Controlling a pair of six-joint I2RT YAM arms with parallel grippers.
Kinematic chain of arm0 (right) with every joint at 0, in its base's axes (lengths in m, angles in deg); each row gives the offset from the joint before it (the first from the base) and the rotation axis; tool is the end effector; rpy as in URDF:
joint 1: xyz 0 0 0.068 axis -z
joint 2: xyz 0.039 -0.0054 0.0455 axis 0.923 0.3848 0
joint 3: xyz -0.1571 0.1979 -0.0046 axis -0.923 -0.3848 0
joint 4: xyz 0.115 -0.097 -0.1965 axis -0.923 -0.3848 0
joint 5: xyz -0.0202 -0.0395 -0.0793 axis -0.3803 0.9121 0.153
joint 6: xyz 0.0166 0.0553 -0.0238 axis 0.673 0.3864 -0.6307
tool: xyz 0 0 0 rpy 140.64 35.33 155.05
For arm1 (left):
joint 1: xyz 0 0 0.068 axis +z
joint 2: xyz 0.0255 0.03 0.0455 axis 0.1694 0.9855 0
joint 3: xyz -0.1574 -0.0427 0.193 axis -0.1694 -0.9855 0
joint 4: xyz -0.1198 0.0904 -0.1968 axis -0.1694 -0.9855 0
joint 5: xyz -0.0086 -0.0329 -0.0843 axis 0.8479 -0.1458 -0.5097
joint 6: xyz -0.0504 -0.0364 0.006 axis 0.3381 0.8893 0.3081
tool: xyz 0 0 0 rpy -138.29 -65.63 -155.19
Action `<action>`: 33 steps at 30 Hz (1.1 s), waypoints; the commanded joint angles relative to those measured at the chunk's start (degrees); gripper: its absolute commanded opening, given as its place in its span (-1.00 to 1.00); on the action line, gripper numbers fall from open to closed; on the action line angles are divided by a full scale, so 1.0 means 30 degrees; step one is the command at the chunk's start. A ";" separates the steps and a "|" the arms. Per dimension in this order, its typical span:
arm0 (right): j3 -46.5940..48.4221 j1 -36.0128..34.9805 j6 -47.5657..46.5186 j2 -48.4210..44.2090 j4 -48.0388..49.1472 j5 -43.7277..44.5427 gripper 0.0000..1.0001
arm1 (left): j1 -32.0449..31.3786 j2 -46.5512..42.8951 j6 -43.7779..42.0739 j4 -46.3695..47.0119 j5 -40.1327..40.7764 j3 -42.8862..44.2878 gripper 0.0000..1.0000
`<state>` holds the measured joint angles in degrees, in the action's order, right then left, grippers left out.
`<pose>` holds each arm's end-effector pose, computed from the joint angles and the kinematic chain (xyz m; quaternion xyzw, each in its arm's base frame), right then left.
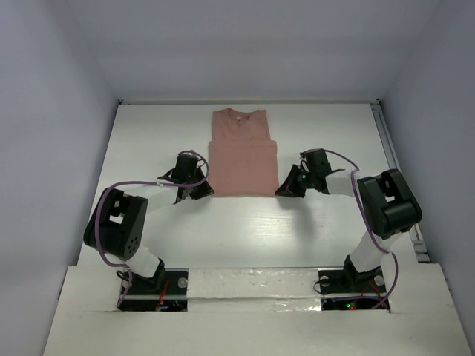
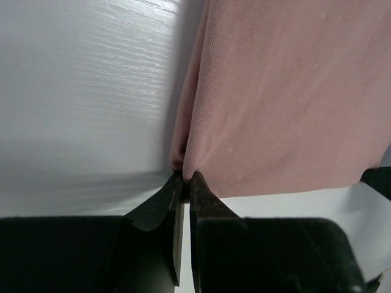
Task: Fold and stack the t-shirts
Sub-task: Fold the tshirt
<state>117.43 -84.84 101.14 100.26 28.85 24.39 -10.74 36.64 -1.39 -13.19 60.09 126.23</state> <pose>0.2944 0.1145 0.1123 0.1228 0.9181 0.3384 0.1656 0.2776 -0.1116 0.1374 -0.1213 0.9110 -0.2557 0.3000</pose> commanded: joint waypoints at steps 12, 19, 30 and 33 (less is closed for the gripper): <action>-0.4516 -0.0650 -0.0384 -0.9582 -0.6168 0.0212 -1.00 | -0.3148 -0.6959 -0.0262 -0.7666 -0.2032 -0.2271 -1.00; 0.1386 -0.0650 -0.1552 -1.1471 -1.1127 0.2871 -1.00 | -0.2961 -0.8932 -0.0193 -1.2999 0.0425 0.4860 -1.00; 1.5355 0.2278 -0.3724 0.1500 -0.9808 0.2209 -1.00 | 0.1203 0.2506 -0.3448 -1.0045 0.1129 1.5505 -1.00; 1.8559 0.2688 -0.3812 0.5983 -1.0159 0.1362 -1.00 | 0.2023 0.6882 -0.3655 -1.0278 0.0836 1.9635 -1.00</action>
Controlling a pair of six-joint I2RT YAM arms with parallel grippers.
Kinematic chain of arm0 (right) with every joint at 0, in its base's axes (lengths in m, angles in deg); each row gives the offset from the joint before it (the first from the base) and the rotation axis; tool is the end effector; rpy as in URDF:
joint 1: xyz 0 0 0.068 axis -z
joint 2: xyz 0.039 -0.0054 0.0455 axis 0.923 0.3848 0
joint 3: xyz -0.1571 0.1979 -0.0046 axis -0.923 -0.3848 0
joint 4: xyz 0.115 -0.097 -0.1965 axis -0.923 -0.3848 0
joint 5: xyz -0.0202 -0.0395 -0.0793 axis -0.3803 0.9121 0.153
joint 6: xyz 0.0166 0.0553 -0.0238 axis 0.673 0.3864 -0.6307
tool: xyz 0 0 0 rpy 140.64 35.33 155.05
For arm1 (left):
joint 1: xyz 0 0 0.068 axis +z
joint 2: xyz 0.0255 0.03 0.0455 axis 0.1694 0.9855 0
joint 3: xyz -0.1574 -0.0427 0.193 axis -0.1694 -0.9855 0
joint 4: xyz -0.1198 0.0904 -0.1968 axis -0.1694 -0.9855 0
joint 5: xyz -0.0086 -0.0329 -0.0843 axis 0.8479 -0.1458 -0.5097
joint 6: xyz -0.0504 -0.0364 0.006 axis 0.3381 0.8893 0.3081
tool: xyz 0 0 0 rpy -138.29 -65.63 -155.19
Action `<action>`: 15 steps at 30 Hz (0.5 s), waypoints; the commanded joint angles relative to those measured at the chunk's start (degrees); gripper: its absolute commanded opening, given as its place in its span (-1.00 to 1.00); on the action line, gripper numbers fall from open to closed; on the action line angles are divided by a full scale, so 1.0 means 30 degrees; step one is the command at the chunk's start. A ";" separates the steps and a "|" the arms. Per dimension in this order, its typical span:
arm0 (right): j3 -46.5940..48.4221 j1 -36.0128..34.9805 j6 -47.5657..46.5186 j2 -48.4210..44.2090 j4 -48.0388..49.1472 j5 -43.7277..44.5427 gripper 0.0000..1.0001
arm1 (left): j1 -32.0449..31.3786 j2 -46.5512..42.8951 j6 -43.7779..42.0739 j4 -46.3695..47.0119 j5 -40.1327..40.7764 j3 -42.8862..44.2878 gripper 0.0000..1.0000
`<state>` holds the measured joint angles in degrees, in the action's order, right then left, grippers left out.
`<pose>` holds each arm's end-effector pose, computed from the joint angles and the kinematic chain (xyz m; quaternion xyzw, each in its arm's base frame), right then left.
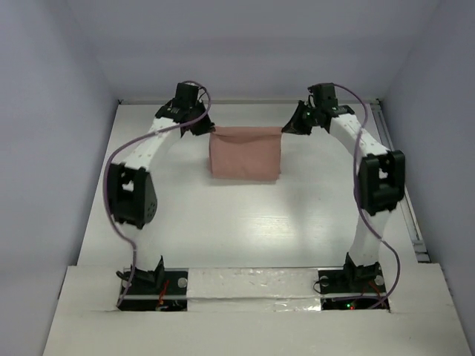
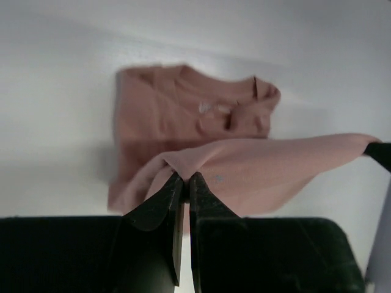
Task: Fold and stack the t-shirts
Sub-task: Fold the tshirt
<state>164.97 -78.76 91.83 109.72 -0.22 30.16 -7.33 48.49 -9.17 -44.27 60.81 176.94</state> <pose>0.4095 0.0993 0.2598 0.0964 0.9030 0.2933 0.2988 0.3813 -0.1243 0.2981 -0.0810 0.8874 -0.2436 0.3828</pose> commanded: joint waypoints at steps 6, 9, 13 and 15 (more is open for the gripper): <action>1.1853 0.1044 -0.0299 1.0419 -0.2577 -0.1356 -0.93 | 0.1680 0.9909 -0.0417 -0.1116 0.0363 0.9618 -1.00; 1.5581 0.1046 0.0052 1.2558 -0.3752 -0.1621 -0.37 | 0.1885 1.1114 -0.0300 -0.1619 0.0423 1.0857 -0.85; 1.4712 0.1046 0.0405 1.1487 -0.2323 -0.1739 0.24 | 0.2469 1.0301 -0.0358 -0.0714 0.0540 1.0420 0.09; 1.2555 0.1046 0.0114 1.0346 -0.1880 -0.1826 0.32 | 0.2850 0.8668 -0.0387 -0.0126 0.0624 0.9455 0.20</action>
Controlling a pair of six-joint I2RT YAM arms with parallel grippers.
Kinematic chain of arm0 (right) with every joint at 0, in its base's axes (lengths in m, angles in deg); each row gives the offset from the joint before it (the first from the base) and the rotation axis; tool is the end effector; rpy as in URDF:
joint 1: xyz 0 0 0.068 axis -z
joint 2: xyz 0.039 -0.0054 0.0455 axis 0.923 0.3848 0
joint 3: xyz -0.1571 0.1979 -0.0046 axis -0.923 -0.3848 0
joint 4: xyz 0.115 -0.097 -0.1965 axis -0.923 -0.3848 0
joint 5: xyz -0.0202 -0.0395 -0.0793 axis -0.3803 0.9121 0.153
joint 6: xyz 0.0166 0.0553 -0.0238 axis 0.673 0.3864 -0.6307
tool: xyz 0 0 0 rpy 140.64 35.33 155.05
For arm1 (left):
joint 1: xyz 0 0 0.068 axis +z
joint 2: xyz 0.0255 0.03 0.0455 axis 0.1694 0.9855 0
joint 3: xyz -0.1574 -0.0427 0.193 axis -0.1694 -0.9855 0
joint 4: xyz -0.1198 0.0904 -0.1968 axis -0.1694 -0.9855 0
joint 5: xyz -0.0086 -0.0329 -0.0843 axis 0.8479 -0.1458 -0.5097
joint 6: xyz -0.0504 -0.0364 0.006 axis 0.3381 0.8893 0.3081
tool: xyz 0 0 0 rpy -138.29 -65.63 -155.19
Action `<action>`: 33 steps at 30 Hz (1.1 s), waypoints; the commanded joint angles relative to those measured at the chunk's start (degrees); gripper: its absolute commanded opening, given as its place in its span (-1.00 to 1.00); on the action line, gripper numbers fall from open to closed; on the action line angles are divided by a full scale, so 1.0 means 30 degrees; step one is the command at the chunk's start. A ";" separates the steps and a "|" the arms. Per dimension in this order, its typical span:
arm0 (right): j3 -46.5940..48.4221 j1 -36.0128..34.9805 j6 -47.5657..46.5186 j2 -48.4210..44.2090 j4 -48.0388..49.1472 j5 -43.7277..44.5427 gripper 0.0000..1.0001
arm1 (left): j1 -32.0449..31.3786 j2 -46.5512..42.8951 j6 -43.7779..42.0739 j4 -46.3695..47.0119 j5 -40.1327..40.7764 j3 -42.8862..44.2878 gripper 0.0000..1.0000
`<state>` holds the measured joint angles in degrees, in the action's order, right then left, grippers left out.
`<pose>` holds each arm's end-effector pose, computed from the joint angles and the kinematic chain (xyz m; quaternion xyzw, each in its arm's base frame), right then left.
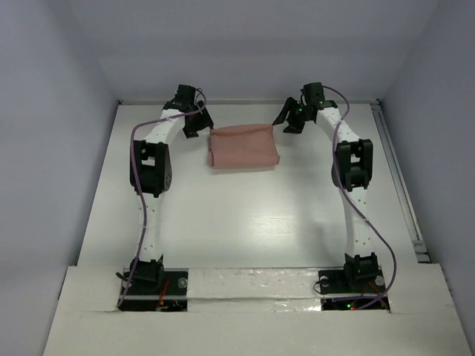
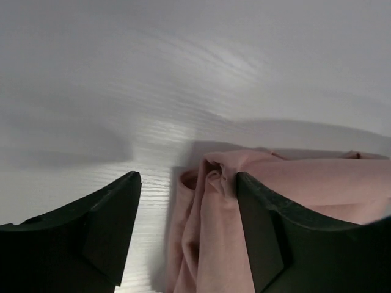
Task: Fold and stack the t-shirts
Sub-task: Fold the tshirt
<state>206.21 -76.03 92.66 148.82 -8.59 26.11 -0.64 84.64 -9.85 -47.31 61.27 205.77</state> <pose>0.5296 0.1004 0.1602 0.1243 0.9132 0.3035 0.2421 0.5090 -0.0998 0.1780 -0.1413 0.9172 -0.1885 0.3212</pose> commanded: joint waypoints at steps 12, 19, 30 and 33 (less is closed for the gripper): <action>-1.1813 -0.3234 -0.0605 -0.8292 0.4751 -0.1181 -1.00 | -0.2805 -0.7940 0.0805 0.6454 -0.3421 -0.9501 -0.80; -1.5616 -0.3234 -0.1073 -0.7938 0.5829 0.0515 -1.00 | -0.2310 -0.8343 0.0483 0.8031 -0.2308 -1.4506 -1.00; -2.2595 -0.3059 -0.0399 -1.2299 0.8325 -0.0592 -1.00 | -0.1957 -1.2615 0.0426 0.9944 -0.2573 -2.1692 -1.00; -2.1720 -0.3059 -0.0487 -1.3762 0.7447 -0.0800 -1.00 | -0.1782 -1.4226 0.0074 0.9303 -0.2778 -2.1111 -0.99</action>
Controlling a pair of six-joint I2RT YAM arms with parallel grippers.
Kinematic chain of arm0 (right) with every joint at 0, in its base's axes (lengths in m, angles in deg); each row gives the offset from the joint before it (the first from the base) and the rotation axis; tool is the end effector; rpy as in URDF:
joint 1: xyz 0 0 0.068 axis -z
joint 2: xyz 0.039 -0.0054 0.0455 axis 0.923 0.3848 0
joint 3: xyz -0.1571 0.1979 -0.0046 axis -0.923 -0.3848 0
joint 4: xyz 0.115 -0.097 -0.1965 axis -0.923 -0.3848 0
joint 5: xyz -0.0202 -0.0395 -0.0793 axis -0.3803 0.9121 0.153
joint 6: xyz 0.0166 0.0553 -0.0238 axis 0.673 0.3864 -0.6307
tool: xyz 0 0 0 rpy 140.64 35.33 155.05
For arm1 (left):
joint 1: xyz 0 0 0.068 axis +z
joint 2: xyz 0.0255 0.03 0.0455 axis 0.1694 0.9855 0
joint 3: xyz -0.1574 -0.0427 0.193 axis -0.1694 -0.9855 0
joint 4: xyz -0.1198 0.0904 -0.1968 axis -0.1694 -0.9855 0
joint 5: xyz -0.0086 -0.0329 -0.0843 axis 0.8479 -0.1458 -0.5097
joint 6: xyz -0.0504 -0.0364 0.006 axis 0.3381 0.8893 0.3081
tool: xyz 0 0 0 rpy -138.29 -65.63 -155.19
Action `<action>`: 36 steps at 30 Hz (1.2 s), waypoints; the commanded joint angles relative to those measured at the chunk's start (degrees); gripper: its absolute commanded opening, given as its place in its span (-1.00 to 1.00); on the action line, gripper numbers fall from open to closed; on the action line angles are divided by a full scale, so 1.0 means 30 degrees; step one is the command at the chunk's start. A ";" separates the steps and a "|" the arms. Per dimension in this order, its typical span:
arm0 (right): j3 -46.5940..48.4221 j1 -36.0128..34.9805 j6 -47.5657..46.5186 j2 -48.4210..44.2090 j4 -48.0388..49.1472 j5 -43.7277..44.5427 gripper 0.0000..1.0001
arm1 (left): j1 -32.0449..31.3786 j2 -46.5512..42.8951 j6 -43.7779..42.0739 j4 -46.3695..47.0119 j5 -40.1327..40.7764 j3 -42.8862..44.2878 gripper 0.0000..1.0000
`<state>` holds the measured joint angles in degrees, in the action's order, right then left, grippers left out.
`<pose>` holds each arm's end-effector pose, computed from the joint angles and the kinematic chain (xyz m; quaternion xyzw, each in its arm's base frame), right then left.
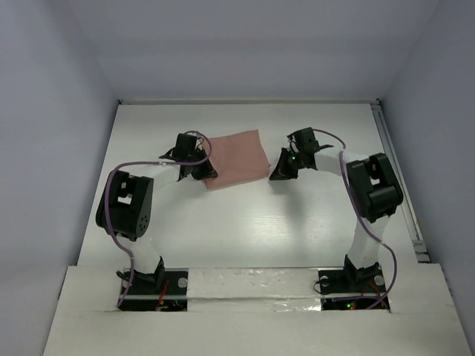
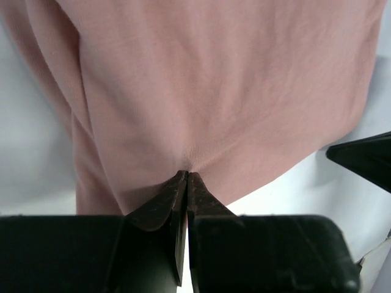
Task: Fold and stack the t-shirts
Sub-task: Fold the tshirt
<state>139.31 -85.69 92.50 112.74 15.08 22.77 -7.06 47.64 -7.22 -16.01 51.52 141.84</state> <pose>0.3541 0.1405 0.1260 0.0517 0.9326 0.3248 0.1486 0.3377 -0.1169 0.1536 -0.0714 0.9038 -0.2957 0.3012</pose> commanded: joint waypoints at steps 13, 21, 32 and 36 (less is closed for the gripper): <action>1.3257 0.0338 0.1787 0.6192 -0.0127 -0.2849 -1.00 | 0.1971 0.2901 0.0283 -0.0930 0.0584 0.6705 -0.81; 1.8954 0.0338 0.5302 1.2376 0.0664 -0.3259 -1.00 | 0.3817 0.5074 0.0604 -0.0813 0.1057 0.6685 -0.84; 1.2600 0.0716 0.5370 0.8963 0.3103 -0.1769 -1.00 | 0.4815 0.3492 0.0870 0.1002 -0.0231 0.5272 -0.81; 1.1339 0.0718 0.3961 0.6439 0.2485 -0.1208 -1.00 | 0.4436 0.2704 0.0051 0.0069 -0.0729 0.7373 -0.68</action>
<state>175.29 -84.19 108.83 139.68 22.97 16.54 6.84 61.06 -4.51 -14.76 50.76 158.62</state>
